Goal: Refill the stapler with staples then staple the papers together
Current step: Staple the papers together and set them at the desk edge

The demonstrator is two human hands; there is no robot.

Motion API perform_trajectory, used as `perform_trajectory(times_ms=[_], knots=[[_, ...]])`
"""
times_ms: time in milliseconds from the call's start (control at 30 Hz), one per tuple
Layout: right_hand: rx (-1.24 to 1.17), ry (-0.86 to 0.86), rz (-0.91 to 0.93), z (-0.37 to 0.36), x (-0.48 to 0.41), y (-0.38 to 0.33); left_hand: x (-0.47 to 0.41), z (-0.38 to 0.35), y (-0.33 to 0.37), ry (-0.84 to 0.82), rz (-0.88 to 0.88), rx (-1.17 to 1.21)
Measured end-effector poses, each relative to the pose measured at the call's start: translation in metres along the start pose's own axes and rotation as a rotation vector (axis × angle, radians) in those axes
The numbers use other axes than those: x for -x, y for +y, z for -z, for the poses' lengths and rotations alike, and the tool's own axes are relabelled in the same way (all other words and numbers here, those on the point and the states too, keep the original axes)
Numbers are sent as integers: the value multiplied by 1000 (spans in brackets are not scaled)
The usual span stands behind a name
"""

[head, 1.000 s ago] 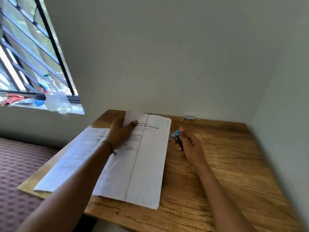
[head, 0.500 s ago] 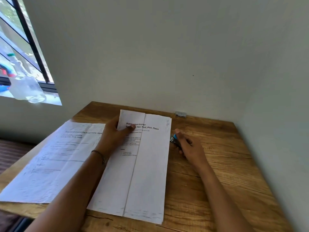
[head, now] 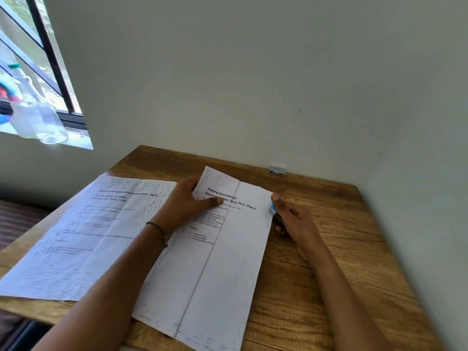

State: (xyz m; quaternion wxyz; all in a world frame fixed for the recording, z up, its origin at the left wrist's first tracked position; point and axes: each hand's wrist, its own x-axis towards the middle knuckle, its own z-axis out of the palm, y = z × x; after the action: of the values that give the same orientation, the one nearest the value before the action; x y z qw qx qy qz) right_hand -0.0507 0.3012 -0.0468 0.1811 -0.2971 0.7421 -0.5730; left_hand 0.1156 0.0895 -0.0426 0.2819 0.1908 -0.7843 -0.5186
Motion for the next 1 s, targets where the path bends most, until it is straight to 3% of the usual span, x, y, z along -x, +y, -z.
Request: perform_trajectory(times_ms=[333, 1000], knots=[[-72, -149, -70, 10, 0, -2, 1, -2, 0, -44, 2, 6], [-123, -50, -164, 11, 2, -8, 0, 1, 2, -85, 2, 44]])
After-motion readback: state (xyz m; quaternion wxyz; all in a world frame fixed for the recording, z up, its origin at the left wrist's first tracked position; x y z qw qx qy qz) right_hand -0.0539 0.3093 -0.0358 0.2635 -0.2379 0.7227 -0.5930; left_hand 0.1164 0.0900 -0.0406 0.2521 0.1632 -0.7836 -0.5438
